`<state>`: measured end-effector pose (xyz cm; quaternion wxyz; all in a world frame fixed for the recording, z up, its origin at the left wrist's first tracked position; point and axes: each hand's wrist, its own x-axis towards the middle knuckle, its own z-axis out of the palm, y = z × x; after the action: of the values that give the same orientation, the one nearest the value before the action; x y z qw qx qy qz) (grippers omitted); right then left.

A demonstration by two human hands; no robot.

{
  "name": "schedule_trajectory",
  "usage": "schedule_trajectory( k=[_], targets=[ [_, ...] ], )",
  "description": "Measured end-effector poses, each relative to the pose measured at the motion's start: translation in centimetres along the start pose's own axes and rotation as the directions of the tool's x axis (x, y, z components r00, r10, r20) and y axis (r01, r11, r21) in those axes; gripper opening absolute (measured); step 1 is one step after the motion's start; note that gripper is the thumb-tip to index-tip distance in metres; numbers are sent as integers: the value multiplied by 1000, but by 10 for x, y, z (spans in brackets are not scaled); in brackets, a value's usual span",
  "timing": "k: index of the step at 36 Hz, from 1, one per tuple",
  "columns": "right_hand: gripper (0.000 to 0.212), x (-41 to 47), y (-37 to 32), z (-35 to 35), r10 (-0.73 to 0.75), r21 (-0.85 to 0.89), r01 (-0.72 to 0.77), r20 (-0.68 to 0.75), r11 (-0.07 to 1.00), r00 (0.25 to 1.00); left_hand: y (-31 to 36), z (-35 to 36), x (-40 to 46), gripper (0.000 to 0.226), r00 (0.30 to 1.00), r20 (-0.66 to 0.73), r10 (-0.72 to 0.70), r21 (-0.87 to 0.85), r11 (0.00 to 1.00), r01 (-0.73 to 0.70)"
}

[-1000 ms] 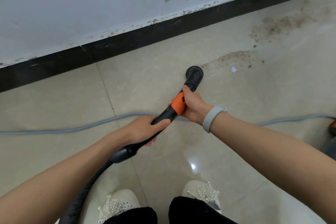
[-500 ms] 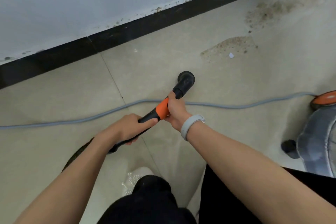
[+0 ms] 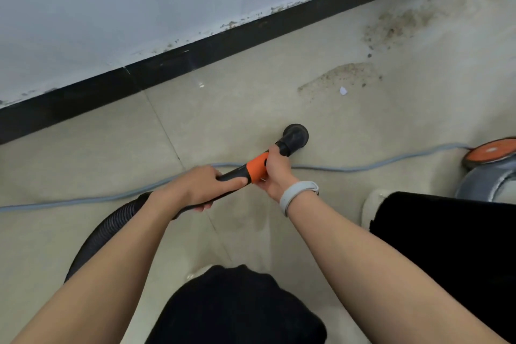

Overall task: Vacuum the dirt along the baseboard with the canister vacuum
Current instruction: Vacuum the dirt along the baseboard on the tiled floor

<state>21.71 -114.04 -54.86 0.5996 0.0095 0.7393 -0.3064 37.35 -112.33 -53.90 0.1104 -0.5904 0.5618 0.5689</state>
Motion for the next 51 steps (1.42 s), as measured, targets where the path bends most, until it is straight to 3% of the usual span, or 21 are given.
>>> schedule_trajectory(
  k=[4,8,11,15,20,23,24,29,36,46,51],
  targets=[
    [33,19,-40,-4,-18,-35,19,18,999,1000,33,-6,20,60,996,-86,13,26,1000,-11],
    [41,28,-77,-1,12,-120,4,136,993,991,56,-10,32,72,981,-191,-26,27,999,32],
    [41,32,-98,1,73,-182,-33,216,983,974,71,-14,32,67,967,-241,-87,22,995,95],
    [39,20,-125,1,185,-200,-130,290,971,939,95,-22,26,60,952,-254,-168,9,984,176],
    [21,19,-154,-9,277,-95,-260,309,961,910,123,-33,23,58,944,-236,-233,-11,971,237],
    [27,22,-160,-22,255,-262,-171,331,950,908,134,-25,30,57,947,-232,-221,-17,974,224],
    [19,28,-159,-27,216,-322,-107,324,941,921,135,-21,33,56,949,-235,-211,-9,977,214],
    [16,43,-153,-47,229,-302,-132,313,944,922,139,0,44,58,960,-208,-186,10,981,193],
    [23,53,-158,-61,200,-277,-113,311,954,929,154,1,50,57,972,-173,-160,10,986,164],
    [42,78,-159,-105,73,-236,-41,130,971,989,175,29,81,56,993,-116,-30,76,996,39],
    [46,86,-159,-115,33,-235,-4,119,972,992,178,40,86,57,989,-151,-1,106,994,17]
  ],
)
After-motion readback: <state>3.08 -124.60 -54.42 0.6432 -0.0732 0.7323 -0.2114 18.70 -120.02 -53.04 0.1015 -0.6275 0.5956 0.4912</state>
